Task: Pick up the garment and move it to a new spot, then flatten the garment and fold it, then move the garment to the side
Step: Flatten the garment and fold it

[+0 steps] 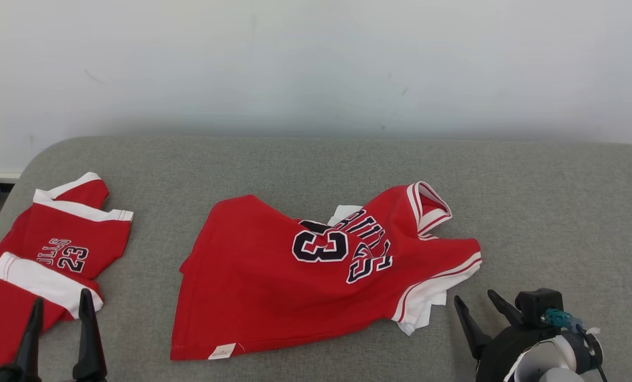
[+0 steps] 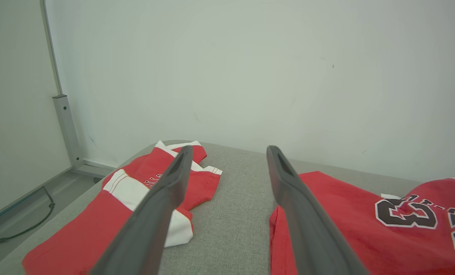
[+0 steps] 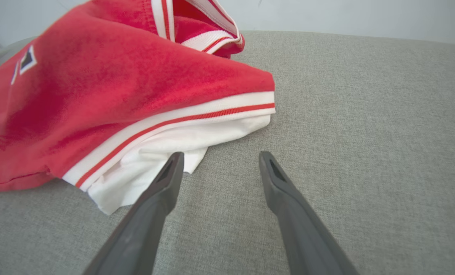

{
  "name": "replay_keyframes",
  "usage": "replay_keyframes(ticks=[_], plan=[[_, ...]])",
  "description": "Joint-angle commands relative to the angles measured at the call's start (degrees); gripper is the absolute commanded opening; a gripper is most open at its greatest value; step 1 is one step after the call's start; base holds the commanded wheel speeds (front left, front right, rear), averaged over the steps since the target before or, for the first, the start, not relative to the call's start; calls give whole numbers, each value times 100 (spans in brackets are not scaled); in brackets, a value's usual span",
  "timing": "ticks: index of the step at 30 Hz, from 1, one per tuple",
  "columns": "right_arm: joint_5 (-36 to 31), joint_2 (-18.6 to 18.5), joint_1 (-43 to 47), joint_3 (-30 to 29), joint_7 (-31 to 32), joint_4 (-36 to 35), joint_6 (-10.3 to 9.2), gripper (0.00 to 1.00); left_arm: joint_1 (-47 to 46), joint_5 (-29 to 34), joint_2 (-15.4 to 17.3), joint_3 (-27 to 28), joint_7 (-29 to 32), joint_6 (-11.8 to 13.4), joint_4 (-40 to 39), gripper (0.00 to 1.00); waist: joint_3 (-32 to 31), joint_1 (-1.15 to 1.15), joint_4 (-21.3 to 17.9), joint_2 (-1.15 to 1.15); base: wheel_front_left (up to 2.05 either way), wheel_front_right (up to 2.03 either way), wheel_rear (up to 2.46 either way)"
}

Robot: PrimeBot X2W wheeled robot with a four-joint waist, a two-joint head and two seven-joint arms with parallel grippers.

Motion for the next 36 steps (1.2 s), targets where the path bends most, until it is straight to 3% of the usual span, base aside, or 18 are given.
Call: replay_keyframes(ticks=[1, 19, 20, 22, 24, 25, 26, 28, 36], plan=[[44, -8, -91, 33, 10, 42, -2, 100, -46, 55, -19, 50, -29, -54, 31, 100, 15, 0, 28, 0, 0, 0, 0], [198, 47, -656, 272, -165, 1349, -2, 98, -170, 386, -377, 323, -29, -491, 231, 100, 146, 0, 399, 0, 0, 0, 0], [212, 54, -675, 293, -166, 1436, -2, 86, -177, 400, -391, 339, -29, -498, 240, 100, 150, 0, 414, 0, 0, 0, 0], [227, 68, -717, 311, -218, 1571, -2, 75, -188, 424, -414, 370, -29, -534, 247, 100, 154, 0, 437, 0, 0, 0, 0], [229, 76, -775, 331, -266, 1698, -2, 47, -197, 454, -434, 400, -29, -550, 255, 100, 164, 0, 457, 0, 0, 0, 0], [242, 80, -805, 351, -293, 1757, -2, 41, -198, 464, -440, 416, -29, -573, 264, 100, 168, 0, 466, 0, 0, 0, 0], [252, 90, -827, 381, -302, 1810, -2, 19, -207, 466, -451, 429, -29, -594, 270, 100, 174, 0, 476, 0, 0, 0, 0], [273, 104, -875, 426, -341, 1910, -2, 0, -213, 486, -472, 452, -29, -613, 291, 100, 187, 0, 492, 0, 0, 0, 0], [503, 16, -1039, 613, -534, 2058, -3, 0, -125, 548, -534, 559, -29, -709, 383, 100, 124, 0, 390, 0, 0, 0, 0]])
